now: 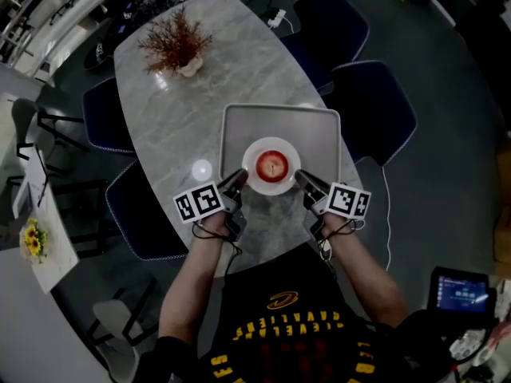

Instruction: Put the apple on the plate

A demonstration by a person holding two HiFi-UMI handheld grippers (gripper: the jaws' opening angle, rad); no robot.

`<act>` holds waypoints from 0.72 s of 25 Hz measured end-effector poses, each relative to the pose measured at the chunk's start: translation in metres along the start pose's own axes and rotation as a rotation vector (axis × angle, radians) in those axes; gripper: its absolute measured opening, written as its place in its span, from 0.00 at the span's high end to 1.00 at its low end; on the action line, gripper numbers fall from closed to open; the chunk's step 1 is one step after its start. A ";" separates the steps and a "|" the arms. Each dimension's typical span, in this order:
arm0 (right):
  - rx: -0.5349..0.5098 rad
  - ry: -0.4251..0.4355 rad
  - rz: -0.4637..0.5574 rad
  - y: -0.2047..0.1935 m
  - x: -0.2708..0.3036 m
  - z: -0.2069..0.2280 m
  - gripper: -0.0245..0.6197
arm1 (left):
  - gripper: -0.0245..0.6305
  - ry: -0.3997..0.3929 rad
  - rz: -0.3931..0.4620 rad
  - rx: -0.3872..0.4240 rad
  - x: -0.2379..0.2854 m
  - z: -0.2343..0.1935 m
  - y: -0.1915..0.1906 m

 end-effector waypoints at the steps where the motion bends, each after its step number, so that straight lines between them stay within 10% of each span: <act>1: -0.001 0.001 0.003 0.006 0.003 0.001 0.90 | 0.92 0.000 0.001 -0.004 0.005 0.000 0.003; 18: 0.044 -0.060 -0.001 0.046 0.043 0.046 0.91 | 0.92 0.056 -0.051 0.001 0.075 -0.024 0.033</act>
Point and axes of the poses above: the fingertips, and each gripper's own axes: x forward along the fingers, z to its right, y out of its top, the point moved 5 cm from there along -x, backward along the fingers, and after that the axes turned 1 degree about y, right-handed, at the moved point
